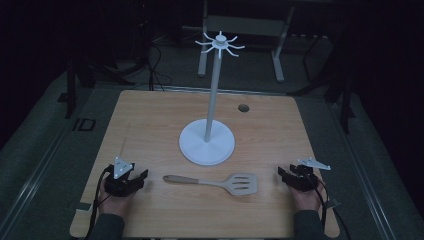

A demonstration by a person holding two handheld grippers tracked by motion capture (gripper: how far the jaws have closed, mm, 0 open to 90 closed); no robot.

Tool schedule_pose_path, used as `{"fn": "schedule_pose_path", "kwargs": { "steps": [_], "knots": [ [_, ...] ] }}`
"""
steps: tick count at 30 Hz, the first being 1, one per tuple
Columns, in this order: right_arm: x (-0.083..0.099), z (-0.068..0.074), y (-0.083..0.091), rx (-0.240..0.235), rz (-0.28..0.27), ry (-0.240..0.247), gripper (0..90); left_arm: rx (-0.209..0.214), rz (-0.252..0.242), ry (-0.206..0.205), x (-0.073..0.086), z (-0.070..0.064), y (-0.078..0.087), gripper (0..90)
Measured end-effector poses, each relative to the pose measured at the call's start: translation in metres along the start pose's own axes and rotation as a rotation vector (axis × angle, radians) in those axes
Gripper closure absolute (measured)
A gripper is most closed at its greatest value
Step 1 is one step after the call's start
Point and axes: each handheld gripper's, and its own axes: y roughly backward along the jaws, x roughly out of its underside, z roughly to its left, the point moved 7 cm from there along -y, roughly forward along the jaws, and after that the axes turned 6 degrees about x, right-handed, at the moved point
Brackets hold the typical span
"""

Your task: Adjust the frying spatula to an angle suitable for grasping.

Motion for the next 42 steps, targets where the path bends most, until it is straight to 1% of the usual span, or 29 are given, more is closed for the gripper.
{"fn": "schedule_pose_path", "kwargs": {
  "steps": [2,4,5,8,11,13,14,15,18,22,23,24,25,27,28,29,30,31,32,34,35,36,37,38,39,40,42],
  "knots": [
    [-0.002,0.002,0.003,0.007,-0.012,0.021,45.4,-0.002,0.0,0.002,0.0,0.0,0.0,42.7],
    [-0.003,0.004,0.005,0.004,-0.021,0.025,45.8,-0.005,-0.002,0.003,0.0,0.0,0.0,42.8],
    [-0.006,0.009,0.009,-0.019,-0.042,0.034,46.2,-0.006,-0.001,0.006,0.0,0.0,0.0,43.0],
    [-0.011,0.018,0.015,-0.047,-0.067,0.06,48.0,-0.009,0.016,0.007,0.003,0.001,-0.001,43.1],
    [-0.02,0.031,0.022,-0.091,-0.089,0.095,52.9,-0.008,0.02,0.007,0.003,0.001,-0.002,43.4],
    [-0.027,0.04,0.028,-0.104,-0.113,0.136,55.1,-0.012,0.024,0.008,0.004,0.002,-0.002,43.4],
    [-0.027,0.04,0.028,-0.104,-0.113,0.136,55.1,-0.012,0.024,0.008,0.004,0.002,-0.002,43.4],
    [-0.034,0.05,0.034,-0.114,-0.141,0.179,58.1,-0.013,0.026,0.009,0.004,0.002,-0.003,43.4],
    [-0.042,0.064,0.037,-0.135,-0.155,0.23,60.4,-0.014,0.028,0.01,0.004,0.002,-0.003,43.5],
    [-0.048,0.082,0.035,-0.163,-0.149,0.291,63.3,-0.014,0.031,0.011,0.004,0.002,-0.002,43.6],
    [-0.048,0.082,0.035,-0.163,-0.149,0.291,63.3,-0.014,0.031,0.011,0.004,0.002,-0.002,43.6],
    [-0.049,0.087,0.035,-0.171,-0.147,0.308,63.3,-0.014,0.031,0.011,0.004,0.002,-0.002,43.6],
    [-0.052,0.096,0.033,-0.19,-0.138,0.34,65.1,-0.014,0.028,0.016,0.004,0.002,-0.003,43.6],
    [-0.054,0.106,0.033,-0.209,-0.135,0.372,66.4,-0.014,0.03,0.019,0.005,0.002,-0.003,43.6],
    [-0.055,0.11,0.033,-0.226,-0.133,0.385,66.9,-0.013,0.03,0.019,0.005,0.002,-0.003,43.6],
    [-0.055,0.11,0.033,-0.226,-0.133,0.385,66.9,-0.013,0.03,0.019,0.005,0.002,-0.003,43.5],
    [-0.056,0.115,0.032,-0.241,-0.132,0.395,67.6,-0.012,0.03,0.019,0.005,0.002,-0.003,43.5],
    [-0.058,0.124,0.031,-0.271,-0.126,0.413,69.3,-0.011,0.033,0.019,0.005,0.002,-0.003,43.5],
    [-0.059,0.128,0.03,-0.284,-0.12,0.422,69.6,-0.011,0.035,0.019,0.005,0.001,-0.003,43.5],
    [-0.059,0.137,0.028,-0.301,-0.109,0.458,70.0,-0.01,0.039,0.017,0.006,0.001,-0.004,43.5],
    [-0.059,0.137,0.028,-0.301,-0.109,0.458,70.0,-0.01,0.039,0.017,0.006,0.001,-0.004,43.5],
    [-0.06,0.142,0.028,-0.31,-0.103,0.474,70.0,-0.01,0.039,0.017,0.006,0.001,-0.004,43.5],
    [-0.061,0.151,0.027,-0.327,-0.095,0.507,70.5,-0.01,0.041,0.016,0.006,0.001,-0.004,43.5],
    [-0.061,0.156,0.027,-0.337,-0.09,0.522,70.6,-0.01,0.041,0.016,0.006,0.001,-0.004,43.5],
    [-0.061,0.156,0.027,-0.337,-0.09,0.522,70.6,-0.01,0.041,0.016,0.006,0.001,-0.004,43.5],
    [-0.063,0.167,0.026,-0.355,-0.086,0.554,70.7,-0.01,0.041,0.016,0.006,0.001,-0.004,43.5],
    [-0.065,0.176,0.026,-0.369,-0.082,0.582,70.6,-0.009,0.041,0.017,0.006,0.001,-0.004,43.5]
  ]
}}
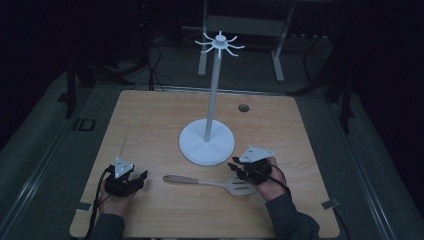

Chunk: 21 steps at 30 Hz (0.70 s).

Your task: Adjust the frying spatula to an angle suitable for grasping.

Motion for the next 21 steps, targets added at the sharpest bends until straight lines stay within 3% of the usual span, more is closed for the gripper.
{"fn": "schedule_pose_path", "kwargs": {
  "steps": [1,4,7,10,13,21],
  "knots": [
    [0.0,0.0,0.0,0.0,0.0,0.0,70.6,0.0,0.001,0.0,0.0,0.0,0.0,43.5],
    [-0.011,0.014,-0.011,-0.036,0.028,0.064,69.3,0.001,0.002,-0.001,0.0,0.0,0.0,43.5],
    [-0.013,0.018,-0.014,-0.045,0.038,0.084,68.8,0.003,0.001,0.0,0.0,0.0,0.0,43.4],
    [-0.019,0.033,-0.029,-0.092,0.071,0.144,69.7,0.004,-0.001,0.004,0.0,0.0,0.0,43.4],
    [-0.02,0.038,-0.036,-0.083,0.11,0.163,71.6,0.004,-0.001,0.004,0.0,0.0,0.0,43.4],
    [-0.026,0.057,-0.053,-0.157,0.155,0.223,72.9,0.004,-0.004,0.005,0.0,0.001,0.0,43.3]
  ]
}}
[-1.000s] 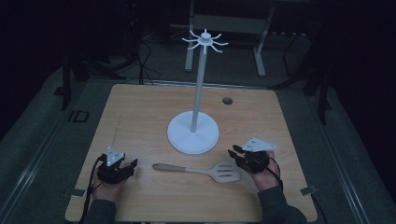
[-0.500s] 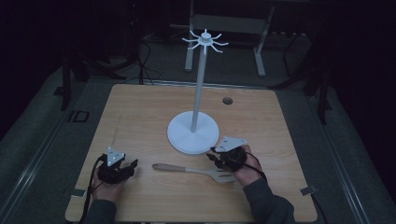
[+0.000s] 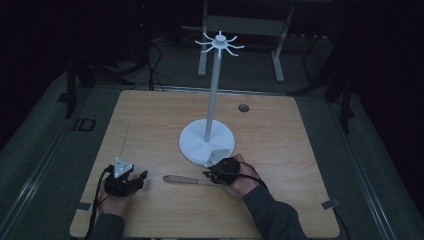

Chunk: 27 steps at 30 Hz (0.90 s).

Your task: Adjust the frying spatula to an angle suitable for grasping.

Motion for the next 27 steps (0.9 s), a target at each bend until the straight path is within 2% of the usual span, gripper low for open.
{"fn": "schedule_pose_path", "kwargs": {
  "steps": [5,6,9,12,16,19,23,27],
  "knots": [
    [-0.005,0.008,-0.013,-0.049,0.031,0.027,71.2,-0.001,0.004,0.001,0.0,0.0,0.0,43.2],
    [-0.006,0.012,-0.02,-0.071,0.041,0.034,70.3,0.0,0.002,0.001,0.0,0.0,0.0,43.2],
    [-0.006,0.014,-0.023,-0.078,0.05,0.04,70.1,-0.001,0.0,0.002,0.0,0.0,0.0,43.2],
    [-0.005,0.023,-0.036,-0.126,0.085,0.058,68.7,0.0,0.001,0.001,0.0,0.001,0.0,43.2],
    [-0.001,0.026,-0.045,-0.145,0.13,0.057,68.4,-0.001,-0.002,0.004,0.0,0.001,0.0,43.2],
    [0.0,0.027,-0.048,-0.174,0.132,0.049,70.7,-0.001,-0.001,0.003,0.0,0.001,0.0,43.2],
    [0.0,0.026,-0.048,-0.182,0.132,0.057,72.4,-0.001,0.001,0.002,0.0,0.001,0.0,43.1],
    [0.004,0.024,-0.044,-0.164,0.14,0.073,74.8,-0.004,-0.003,0.006,0.0,0.001,0.001,43.1]
  ]
}}
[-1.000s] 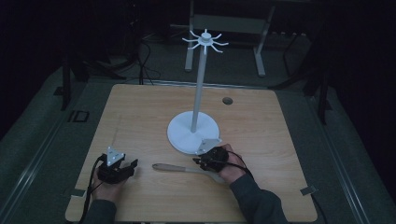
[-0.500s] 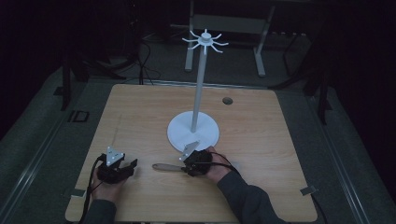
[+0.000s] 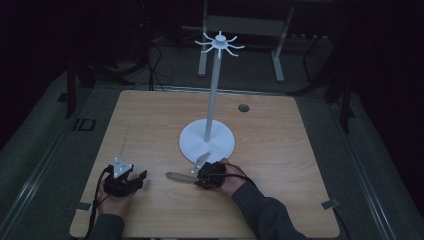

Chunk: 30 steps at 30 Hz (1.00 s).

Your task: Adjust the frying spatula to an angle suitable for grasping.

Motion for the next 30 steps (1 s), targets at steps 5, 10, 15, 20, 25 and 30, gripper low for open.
{"fn": "schedule_pose_path", "kwargs": {
  "steps": [5,10,15,20,25,30],
  "knots": [
    [0.015,-0.004,0.009,0.004,0.003,-0.018,75.2,0.0,0.004,-0.003,0.001,0.0,0.0,43.1],
    [0.033,-0.012,0.028,0.035,-0.023,-0.041,75.2,-0.001,0.006,-0.002,0.001,0.0,-0.001,43.1],
    [0.048,-0.026,0.045,0.078,-0.026,-0.095,75.2,-0.002,0.009,-0.004,0.001,-0.001,-0.001,43.1],
    [0.075,-0.049,0.054,0.132,0.023,-0.202,75.1,-0.001,0.011,-0.004,0.001,-0.001,-0.001,43.1],
    [0.098,-0.062,0.055,0.153,0.059,-0.276,75.3,-0.001,0.013,-0.002,0.002,-0.001,-0.002,43.1],
    [0.104,-0.067,0.057,0.151,0.077,-0.27,74.2,0.0,0.019,-0.007,0.002,-0.001,-0.003,43.1]
  ]
}}
